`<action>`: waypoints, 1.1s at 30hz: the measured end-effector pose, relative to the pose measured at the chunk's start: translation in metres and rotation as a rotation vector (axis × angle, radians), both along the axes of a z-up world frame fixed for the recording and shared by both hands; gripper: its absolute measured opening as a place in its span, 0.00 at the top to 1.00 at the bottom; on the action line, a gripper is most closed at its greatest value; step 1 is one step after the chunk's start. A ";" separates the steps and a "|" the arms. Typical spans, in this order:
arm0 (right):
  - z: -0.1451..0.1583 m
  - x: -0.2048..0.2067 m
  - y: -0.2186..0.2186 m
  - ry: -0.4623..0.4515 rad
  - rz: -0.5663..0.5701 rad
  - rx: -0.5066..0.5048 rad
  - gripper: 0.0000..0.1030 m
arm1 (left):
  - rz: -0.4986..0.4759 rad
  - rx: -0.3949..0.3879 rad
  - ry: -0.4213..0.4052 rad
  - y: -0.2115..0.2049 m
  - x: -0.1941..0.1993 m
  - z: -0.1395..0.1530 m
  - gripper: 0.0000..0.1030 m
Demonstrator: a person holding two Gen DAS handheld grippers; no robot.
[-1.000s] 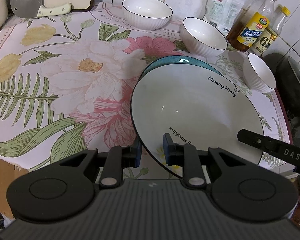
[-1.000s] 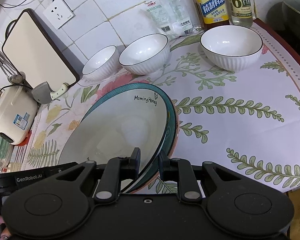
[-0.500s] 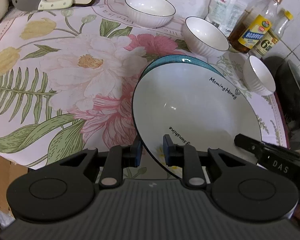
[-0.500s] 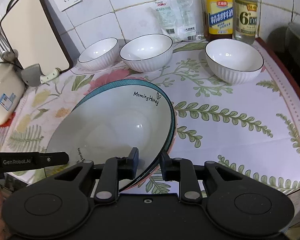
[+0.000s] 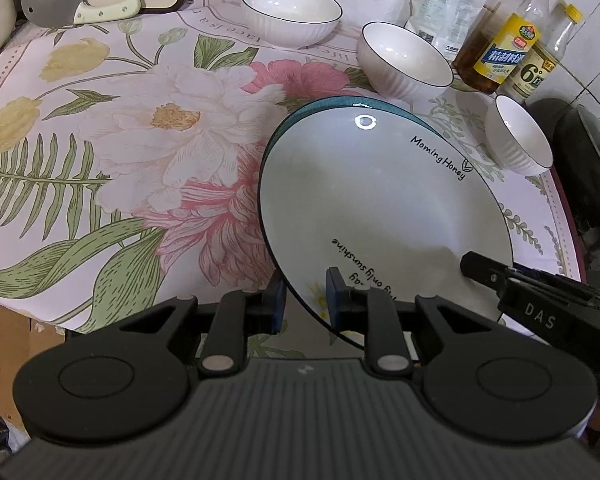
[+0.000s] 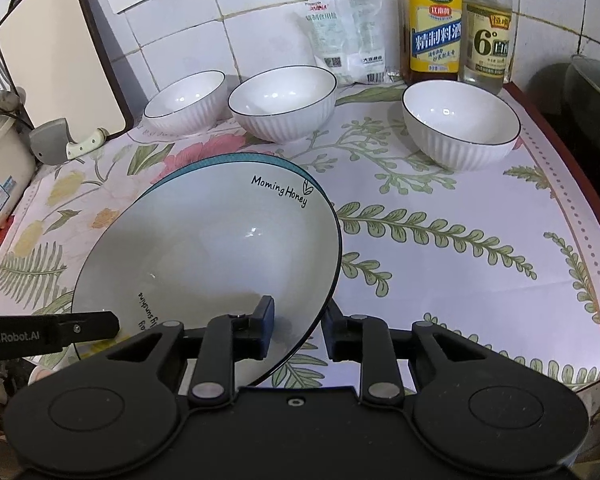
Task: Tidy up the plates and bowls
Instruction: 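Lower the white plate onto the blue plate and open the left tool, then move the open left tool toward the white bowls by the bottles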
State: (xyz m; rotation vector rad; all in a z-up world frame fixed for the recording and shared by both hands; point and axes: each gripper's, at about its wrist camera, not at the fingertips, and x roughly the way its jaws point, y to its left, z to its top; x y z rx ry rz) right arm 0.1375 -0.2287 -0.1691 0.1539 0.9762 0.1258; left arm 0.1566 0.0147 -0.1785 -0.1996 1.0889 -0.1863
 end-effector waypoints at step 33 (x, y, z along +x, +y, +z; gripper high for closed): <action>0.072 -0.032 -0.027 -0.045 0.051 -0.045 0.40 | -0.109 0.135 -0.064 -0.035 -0.038 0.074 0.44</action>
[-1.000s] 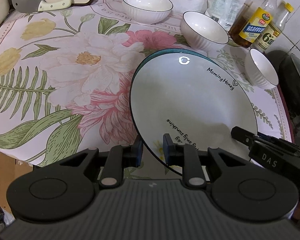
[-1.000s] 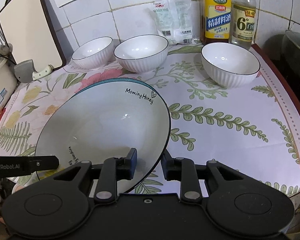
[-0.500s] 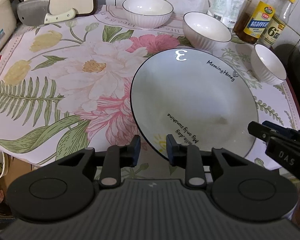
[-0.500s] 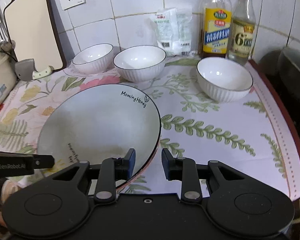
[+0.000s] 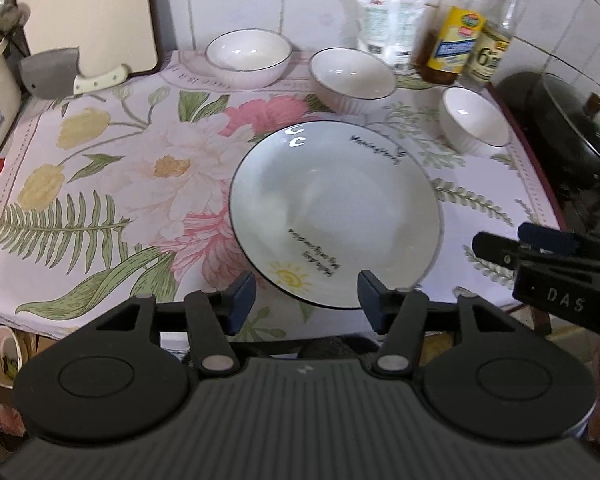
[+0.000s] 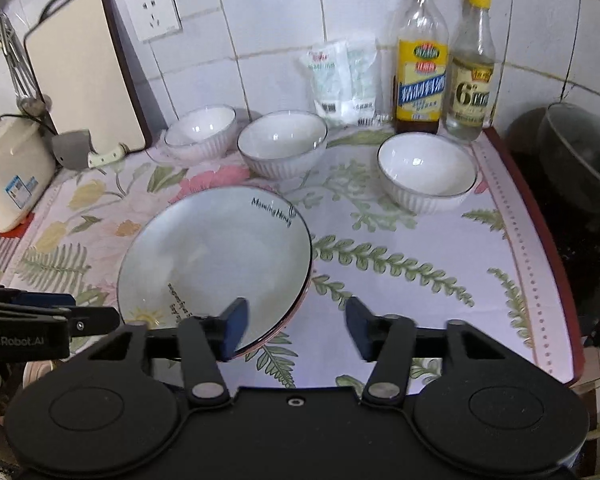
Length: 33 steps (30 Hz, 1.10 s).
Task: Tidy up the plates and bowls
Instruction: 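Move the open left tool toward the white bowls by the bottles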
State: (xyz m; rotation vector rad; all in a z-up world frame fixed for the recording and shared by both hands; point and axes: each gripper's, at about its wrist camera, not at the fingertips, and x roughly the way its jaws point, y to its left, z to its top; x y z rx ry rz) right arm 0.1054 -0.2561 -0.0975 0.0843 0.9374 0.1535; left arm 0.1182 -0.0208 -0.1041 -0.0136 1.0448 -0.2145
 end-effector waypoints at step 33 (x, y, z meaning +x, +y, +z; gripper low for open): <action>0.017 -0.005 -0.165 -0.346 -0.214 0.473 0.28 | -0.097 0.005 -0.092 -0.111 0.049 0.015 0.17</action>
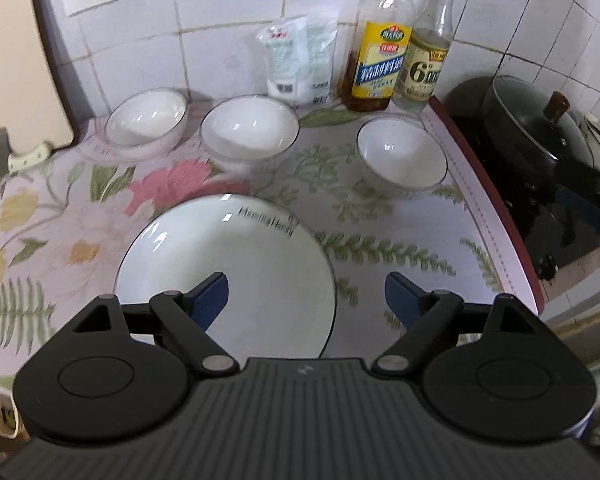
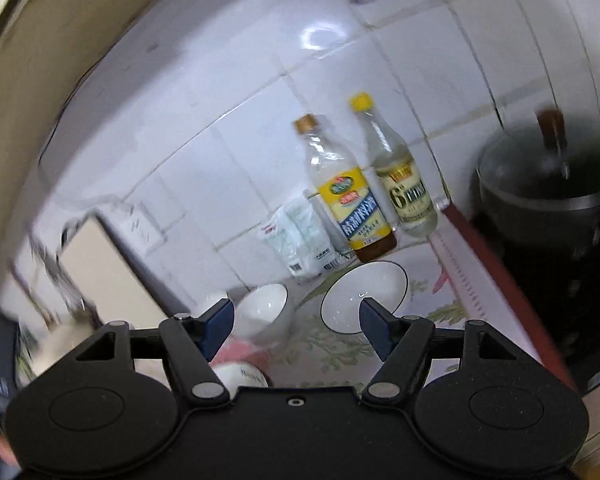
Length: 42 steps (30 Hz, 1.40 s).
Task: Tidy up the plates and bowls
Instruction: 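Move the open left tool toward the white bowls by the bottles, then grasp the rim of a white bowl with the left tool and lift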
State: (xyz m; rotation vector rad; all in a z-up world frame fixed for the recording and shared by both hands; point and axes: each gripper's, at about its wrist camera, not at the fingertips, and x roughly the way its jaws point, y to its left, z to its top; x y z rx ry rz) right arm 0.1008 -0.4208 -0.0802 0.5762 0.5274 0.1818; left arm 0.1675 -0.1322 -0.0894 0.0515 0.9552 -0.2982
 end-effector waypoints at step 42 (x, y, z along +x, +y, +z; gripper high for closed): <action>-0.128 0.150 -0.019 0.352 -0.141 0.066 0.79 | 0.097 -0.138 0.098 -0.110 0.119 -0.101 0.83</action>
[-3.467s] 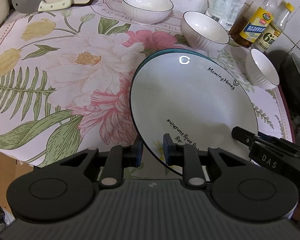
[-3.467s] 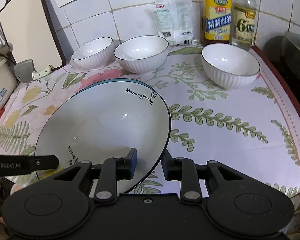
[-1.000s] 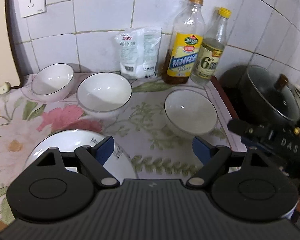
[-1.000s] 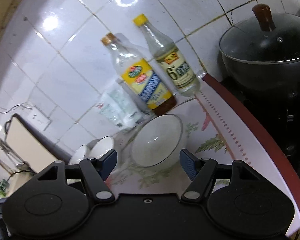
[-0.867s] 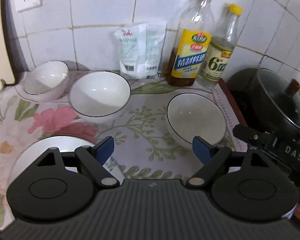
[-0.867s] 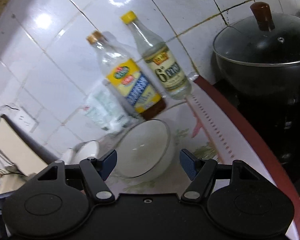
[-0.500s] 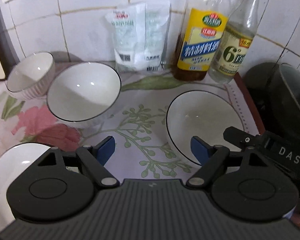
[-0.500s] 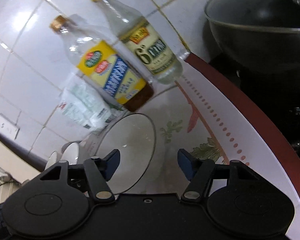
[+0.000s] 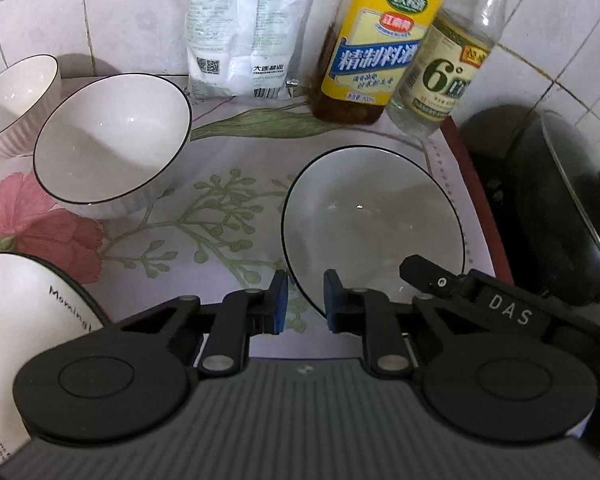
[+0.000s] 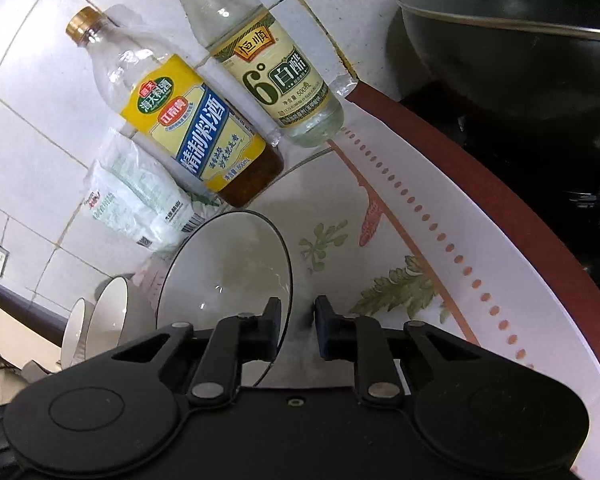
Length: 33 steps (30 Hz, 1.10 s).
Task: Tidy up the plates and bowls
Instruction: 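Grasp the rim of a white bowl with the left tool and lift, then carry the bowl with the left tool, set it beside the plates, open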
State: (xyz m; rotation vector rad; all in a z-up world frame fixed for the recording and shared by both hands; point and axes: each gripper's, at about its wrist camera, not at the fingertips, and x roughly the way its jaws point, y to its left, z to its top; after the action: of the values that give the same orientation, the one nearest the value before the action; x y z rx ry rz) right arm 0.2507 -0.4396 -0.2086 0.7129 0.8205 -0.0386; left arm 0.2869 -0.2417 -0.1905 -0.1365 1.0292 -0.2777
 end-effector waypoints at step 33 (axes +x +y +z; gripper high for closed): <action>0.044 -0.125 0.021 -0.025 0.080 -0.037 0.77 | -0.120 0.026 -0.012 0.031 -0.120 0.055 0.83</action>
State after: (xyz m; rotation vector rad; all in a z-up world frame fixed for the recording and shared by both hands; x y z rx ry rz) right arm 0.1259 -0.4183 -0.1646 0.6439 0.8217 0.0270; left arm 0.1671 -0.2109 -0.1353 -0.0494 1.0307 -0.3729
